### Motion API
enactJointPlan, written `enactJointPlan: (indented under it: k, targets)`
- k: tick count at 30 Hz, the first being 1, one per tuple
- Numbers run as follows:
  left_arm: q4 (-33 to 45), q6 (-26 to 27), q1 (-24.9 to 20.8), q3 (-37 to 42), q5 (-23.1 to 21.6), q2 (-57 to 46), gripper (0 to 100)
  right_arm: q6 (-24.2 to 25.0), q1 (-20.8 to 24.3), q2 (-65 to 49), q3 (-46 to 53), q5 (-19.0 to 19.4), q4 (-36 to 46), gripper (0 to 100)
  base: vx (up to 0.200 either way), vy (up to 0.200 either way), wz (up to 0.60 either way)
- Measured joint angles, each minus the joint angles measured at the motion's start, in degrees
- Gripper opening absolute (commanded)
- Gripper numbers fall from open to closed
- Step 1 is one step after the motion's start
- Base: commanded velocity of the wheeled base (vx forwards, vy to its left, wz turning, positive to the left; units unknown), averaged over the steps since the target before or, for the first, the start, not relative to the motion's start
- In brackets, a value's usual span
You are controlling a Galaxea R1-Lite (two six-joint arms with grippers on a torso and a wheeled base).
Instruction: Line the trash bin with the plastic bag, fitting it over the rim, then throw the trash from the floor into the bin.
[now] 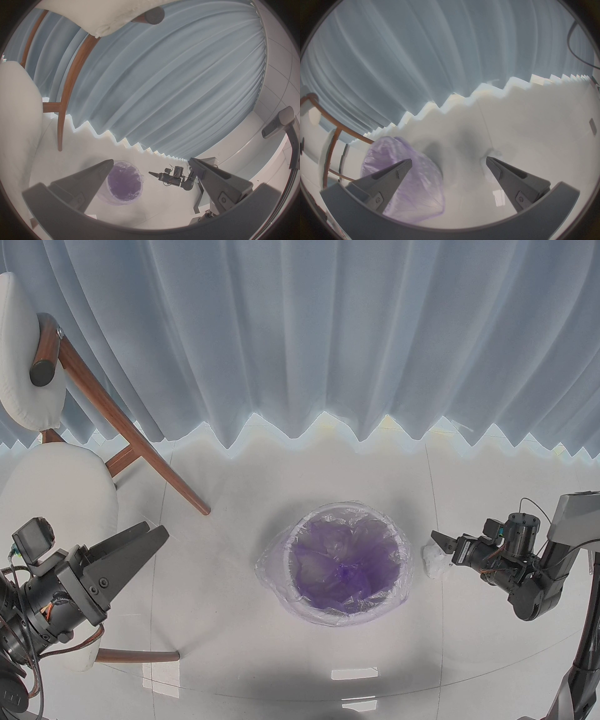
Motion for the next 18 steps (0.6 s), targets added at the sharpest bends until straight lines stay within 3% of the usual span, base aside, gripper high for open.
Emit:
enactJointPlan:
  k: [6, 11, 18]
  targets:
    - [0.05, 0.0, 1.57, 0.94, 0.05, -1.11, 100, -0.6, -4.55, -2.26, -6.64, 1.34, 18.59, 100, 0.0, 0.0, 0.0]
    - [0.2, -0.02, 2.91, 1.28, 0.05, -1.6, 100, -2.95, -6.77, -1.88, -18.16, 1.89, 35.34, 100, 0.0, 0.0, 0.0]
    - [3.83, -0.02, 5.86, 0.63, 0.24, -2.12, 100, -7.8, -9.3, 5.66, -33.99, 1.29, 45.45, 100, 0.0, 0.0, 0.0]
